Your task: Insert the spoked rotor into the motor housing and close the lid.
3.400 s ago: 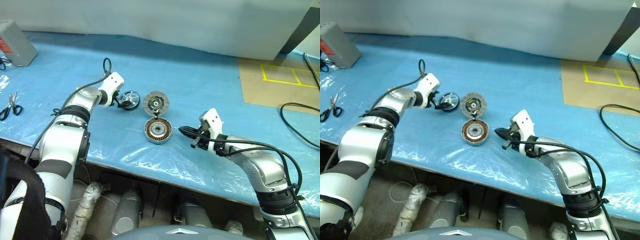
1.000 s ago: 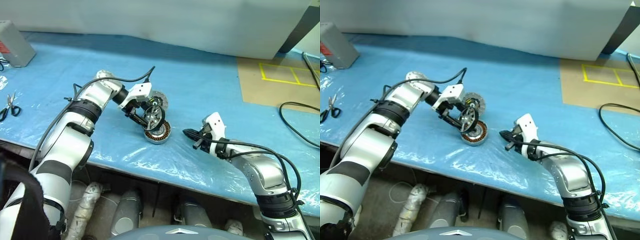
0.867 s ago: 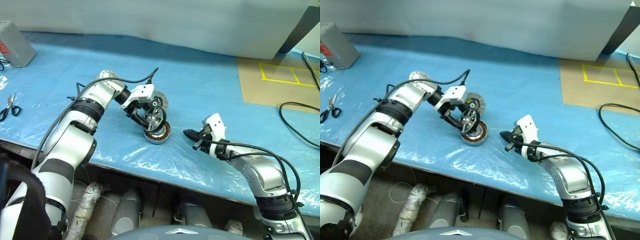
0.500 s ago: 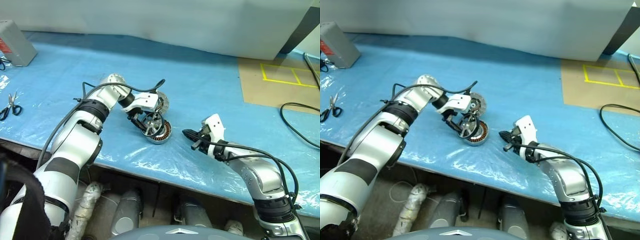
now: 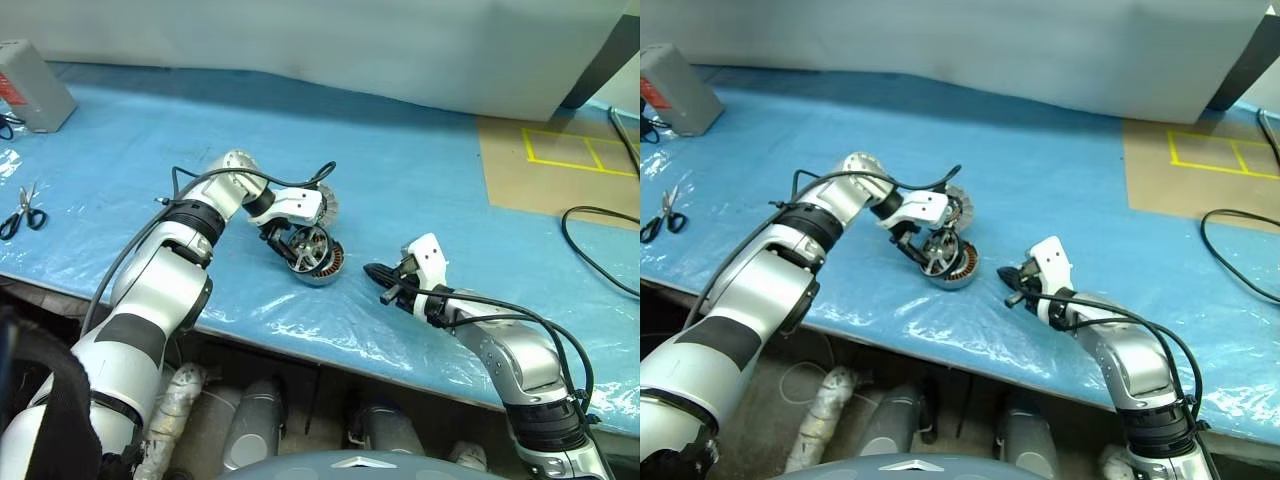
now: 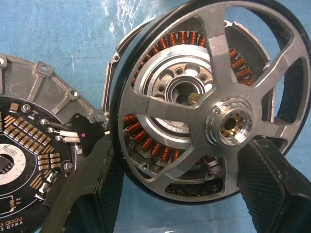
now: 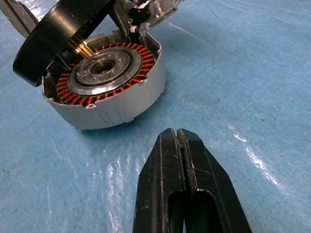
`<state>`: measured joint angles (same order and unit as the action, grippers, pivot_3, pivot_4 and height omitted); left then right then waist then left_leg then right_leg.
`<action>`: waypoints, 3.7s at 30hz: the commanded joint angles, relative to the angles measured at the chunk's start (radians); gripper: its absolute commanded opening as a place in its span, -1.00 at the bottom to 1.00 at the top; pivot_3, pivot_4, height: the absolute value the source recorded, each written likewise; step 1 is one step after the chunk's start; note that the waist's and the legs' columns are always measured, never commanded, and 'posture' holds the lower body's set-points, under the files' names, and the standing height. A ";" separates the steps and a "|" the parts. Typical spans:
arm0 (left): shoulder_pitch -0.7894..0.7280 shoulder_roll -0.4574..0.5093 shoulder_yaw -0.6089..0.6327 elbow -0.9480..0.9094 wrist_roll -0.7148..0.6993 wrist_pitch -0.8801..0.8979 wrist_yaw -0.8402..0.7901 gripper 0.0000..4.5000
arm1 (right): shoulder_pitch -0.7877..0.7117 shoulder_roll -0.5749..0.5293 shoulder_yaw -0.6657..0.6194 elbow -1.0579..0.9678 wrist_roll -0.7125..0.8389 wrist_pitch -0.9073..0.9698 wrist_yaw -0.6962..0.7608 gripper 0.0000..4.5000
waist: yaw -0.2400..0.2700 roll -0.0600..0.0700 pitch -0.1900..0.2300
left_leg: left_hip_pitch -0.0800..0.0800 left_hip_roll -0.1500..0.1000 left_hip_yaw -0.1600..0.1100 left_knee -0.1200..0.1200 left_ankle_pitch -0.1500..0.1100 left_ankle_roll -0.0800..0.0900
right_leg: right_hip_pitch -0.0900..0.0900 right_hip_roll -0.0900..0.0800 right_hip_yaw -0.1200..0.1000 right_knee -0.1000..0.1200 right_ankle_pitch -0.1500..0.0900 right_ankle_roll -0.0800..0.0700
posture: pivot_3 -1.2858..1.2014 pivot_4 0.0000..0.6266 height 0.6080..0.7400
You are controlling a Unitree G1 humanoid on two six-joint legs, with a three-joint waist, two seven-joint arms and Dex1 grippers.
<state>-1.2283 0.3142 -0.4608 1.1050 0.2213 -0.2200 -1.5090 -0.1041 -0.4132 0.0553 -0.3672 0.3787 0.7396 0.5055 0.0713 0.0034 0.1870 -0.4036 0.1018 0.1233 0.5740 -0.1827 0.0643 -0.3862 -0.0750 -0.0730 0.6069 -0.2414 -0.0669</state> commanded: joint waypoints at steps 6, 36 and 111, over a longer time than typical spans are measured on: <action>-0.015 -0.016 0.055 -0.022 -0.020 0.003 -0.009 0.99 | 0.002 0.004 0.003 -0.044 0.001 -0.020 -0.002 -1.00 | -0.001 0.000 0.000 | 0.000 0.000 0.000 0.000 0.000 0.000 | 0.000 0.000 0.000 0.000 0.000 0.000 | 0.03 -0.52 1.00; 0.281 0.471 -0.054 -0.728 -0.483 0.381 -0.095 0.99 | 0.003 0.005 0.011 -0.022 -0.002 -0.032 0.006 -1.00 | -0.003 0.003 0.002 | 0.000 0.001 0.000 -0.002 0.001 -0.009 | -0.001 0.000 0.000 0.001 -0.001 -0.002 | 0.03 -0.52 1.00; 0.638 0.258 0.202 -1.030 -0.426 0.679 0.367 -0.48 | -0.015 -0.013 0.017 0.008 -0.015 -0.026 0.008 -1.00 | -0.005 0.004 0.002 | 0.002 0.001 0.000 0.002 0.002 -0.005 | 0.002 0.000 -0.002 0.003 -0.001 -0.002 | 0.03 -0.52 1.00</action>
<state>-0.5785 0.5748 -0.2820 0.0760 -0.1988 0.4763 -1.1479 -0.1132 -0.4287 0.0819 -0.3268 0.3601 0.7211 0.5159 0.0659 0.0079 0.1885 -0.4018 0.1031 0.1233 0.5757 -0.1805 0.0589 -0.3845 -0.0745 -0.0746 0.6100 -0.2424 -0.0686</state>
